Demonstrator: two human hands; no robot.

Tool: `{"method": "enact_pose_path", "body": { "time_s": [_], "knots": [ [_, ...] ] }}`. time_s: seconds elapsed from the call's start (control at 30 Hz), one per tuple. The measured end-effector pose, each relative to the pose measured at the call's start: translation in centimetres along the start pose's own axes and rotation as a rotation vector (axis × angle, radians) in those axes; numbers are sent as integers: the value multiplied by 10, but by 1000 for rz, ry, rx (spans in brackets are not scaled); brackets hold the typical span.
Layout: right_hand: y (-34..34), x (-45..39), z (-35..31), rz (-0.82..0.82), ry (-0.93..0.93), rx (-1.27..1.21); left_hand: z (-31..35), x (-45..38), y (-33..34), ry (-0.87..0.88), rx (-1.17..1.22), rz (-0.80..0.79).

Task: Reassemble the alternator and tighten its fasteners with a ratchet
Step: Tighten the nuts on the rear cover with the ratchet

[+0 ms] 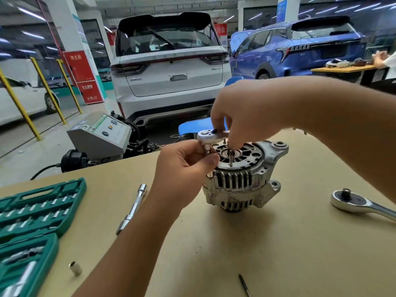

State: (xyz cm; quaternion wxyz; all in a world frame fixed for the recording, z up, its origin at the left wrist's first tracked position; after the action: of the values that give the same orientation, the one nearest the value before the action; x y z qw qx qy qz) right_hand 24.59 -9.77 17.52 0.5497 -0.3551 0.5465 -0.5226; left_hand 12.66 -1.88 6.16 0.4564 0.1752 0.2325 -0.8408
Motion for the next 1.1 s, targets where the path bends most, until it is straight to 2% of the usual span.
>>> {"method": "enact_pose_path", "body": {
  "time_s": [0.1,0.2,0.27,0.37,0.43,0.53,0.7,0.83,0.87,1.0,1.1],
  "knots": [
    [-2,3,-3,-30,-3,-53,-1,-1,0,-3,-7,-12],
    [-5,10,-8,-190,5,-202,-1,0,1,58,-31,-21],
    [-7,8,-6,-175,7,-185,-2,-1,-2,74,-33,-32],
    [-3,4,-3,-28,-13,-19,-3,-3,-3,51,-3,-51],
    [-4,5,-5,-50,-18,-55,-4,-2,-1,49,-3,-34],
    [-10,9,-8,-191,2,-180,-4,-1,-1,97,-63,-11],
    [-3,6,-5,-4,-33,-11,-4,-2,-3,69,-56,-8],
    [-8,13,-12,-230,-23,-219,-2,0,-1,114,-89,27],
    [-10,12,-12,-217,-37,-217,-3,0,-2,115,-106,32],
    [-7,4,-5,39,-31,-43,-6,-1,-6,78,-134,36],
    [-6,8,-10,-137,28,-142,-6,-1,-5,97,-116,83]
  ]
}}
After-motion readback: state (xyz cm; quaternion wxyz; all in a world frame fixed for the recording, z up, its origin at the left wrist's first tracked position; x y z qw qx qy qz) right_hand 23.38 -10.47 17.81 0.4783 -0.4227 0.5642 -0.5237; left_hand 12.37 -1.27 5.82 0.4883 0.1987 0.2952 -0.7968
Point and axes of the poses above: each hand's wrist, its own x-axis away from the middle knuckle, its own y-axis out of the palm, z = x × y, the point moved 2 cm from there along -x, towards the middle knuckle, and after that the axes turned 3 degrees about z, right-handed, at the moved point
